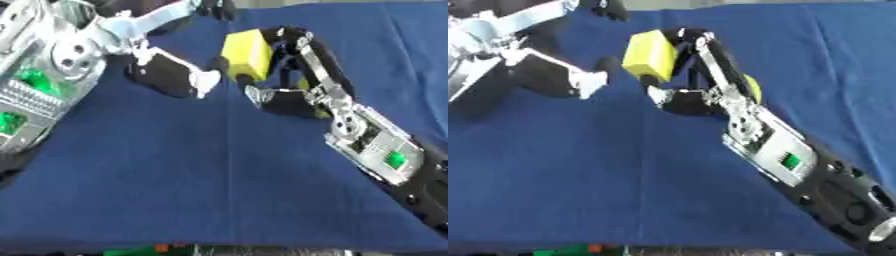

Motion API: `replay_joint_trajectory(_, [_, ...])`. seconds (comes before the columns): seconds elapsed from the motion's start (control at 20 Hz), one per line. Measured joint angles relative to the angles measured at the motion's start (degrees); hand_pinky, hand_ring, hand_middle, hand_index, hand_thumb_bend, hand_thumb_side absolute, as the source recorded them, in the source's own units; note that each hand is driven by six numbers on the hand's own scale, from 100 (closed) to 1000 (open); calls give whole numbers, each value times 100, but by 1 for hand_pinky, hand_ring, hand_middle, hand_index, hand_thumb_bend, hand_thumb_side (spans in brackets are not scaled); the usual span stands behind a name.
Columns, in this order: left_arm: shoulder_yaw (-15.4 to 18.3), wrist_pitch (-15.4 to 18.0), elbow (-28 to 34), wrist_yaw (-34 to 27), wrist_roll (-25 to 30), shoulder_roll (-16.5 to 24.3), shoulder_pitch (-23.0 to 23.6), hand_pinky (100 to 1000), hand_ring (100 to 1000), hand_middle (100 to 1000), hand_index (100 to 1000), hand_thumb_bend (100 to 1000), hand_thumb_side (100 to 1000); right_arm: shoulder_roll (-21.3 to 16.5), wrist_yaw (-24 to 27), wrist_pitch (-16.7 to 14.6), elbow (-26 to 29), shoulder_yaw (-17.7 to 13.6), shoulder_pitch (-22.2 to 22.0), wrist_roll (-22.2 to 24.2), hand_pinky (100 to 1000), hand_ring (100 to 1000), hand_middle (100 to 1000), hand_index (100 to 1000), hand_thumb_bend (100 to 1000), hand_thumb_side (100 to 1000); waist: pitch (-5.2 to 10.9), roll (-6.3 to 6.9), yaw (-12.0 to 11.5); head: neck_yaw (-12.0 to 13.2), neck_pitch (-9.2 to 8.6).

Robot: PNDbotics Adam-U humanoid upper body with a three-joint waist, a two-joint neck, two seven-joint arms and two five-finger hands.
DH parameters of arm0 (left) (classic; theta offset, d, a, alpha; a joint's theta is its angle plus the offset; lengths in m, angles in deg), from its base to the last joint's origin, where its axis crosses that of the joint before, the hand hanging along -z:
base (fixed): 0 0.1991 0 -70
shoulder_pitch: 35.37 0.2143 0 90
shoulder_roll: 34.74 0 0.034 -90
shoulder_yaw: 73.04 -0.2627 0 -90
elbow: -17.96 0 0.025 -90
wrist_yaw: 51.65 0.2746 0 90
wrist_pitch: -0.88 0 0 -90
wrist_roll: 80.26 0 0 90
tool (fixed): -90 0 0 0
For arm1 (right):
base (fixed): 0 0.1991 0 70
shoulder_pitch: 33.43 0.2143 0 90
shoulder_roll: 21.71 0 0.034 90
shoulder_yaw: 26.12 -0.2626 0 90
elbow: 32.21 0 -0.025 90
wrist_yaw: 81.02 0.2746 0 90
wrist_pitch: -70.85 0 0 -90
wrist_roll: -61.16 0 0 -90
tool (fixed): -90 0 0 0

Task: Pick up the objects with one hand, pass them to the other hand, and then place them into the box on the other side of the table.

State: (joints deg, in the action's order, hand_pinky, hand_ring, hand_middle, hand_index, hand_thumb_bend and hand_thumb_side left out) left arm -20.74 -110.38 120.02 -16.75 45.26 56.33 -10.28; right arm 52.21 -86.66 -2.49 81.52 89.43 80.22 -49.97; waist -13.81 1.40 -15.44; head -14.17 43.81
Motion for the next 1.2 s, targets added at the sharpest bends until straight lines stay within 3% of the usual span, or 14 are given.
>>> replay_joint_trajectory(0.15, [-15,66,-16,46,142,0,25,954,839,743,835,111,697,0,-60,-9,0,31,-2,44,204,463,509,547,100,100,-1,0,12,1,0])
replay_joint_trajectory(0.3, [-26,178,-46,34,296,0,37,960,839,738,838,110,731,0,-119,-39,0,59,-2,84,203,464,509,548,100,100,-3,-1,15,1,0])
replay_joint_trajectory(0.45, [-26,273,-53,11,389,0,39,962,842,741,844,131,695,0,-184,-74,0,68,-2,129,203,464,510,548,100,100,-5,-2,20,13,0])
replay_joint_trajectory(0.55, [-26,326,-83,11,434,0,44,965,847,745,860,185,626,0,-238,-92,0,92,-2,163,201,464,510,548,100,100,-8,-2,23,23,0])
replay_joint_trajectory(0.65, [-26,383,-103,23,486,0,49,971,851,747,870,269,416,0,-278,-103,0,99,-3,194,196,460,507,545,100,100,-13,-3,23,24,0])
replay_joint_trajectory(0.7, [-26,412,-119,34,514,0,51,973,851,746,873,299,356,0,-291,-103,0,99,-4,198,195,460,506,544,100,100,-16,-3,24,24,0])
replay_joint_trajectory(0.8, [-26,453,-138,76,555,0,67,976,854,750,888,346,356,0,-300,-102,0,101,-20,199,191,458,505,543,100,100,-23,-3,25,25,0])
replay_joint_trajectory(1.2, [-24,476,-149,316,487,-1,92,992,864,758,928,374,360,1,-347,-103,0,164,-49,203,187,456,518,540,100,100,-30,-4,42,47,0])
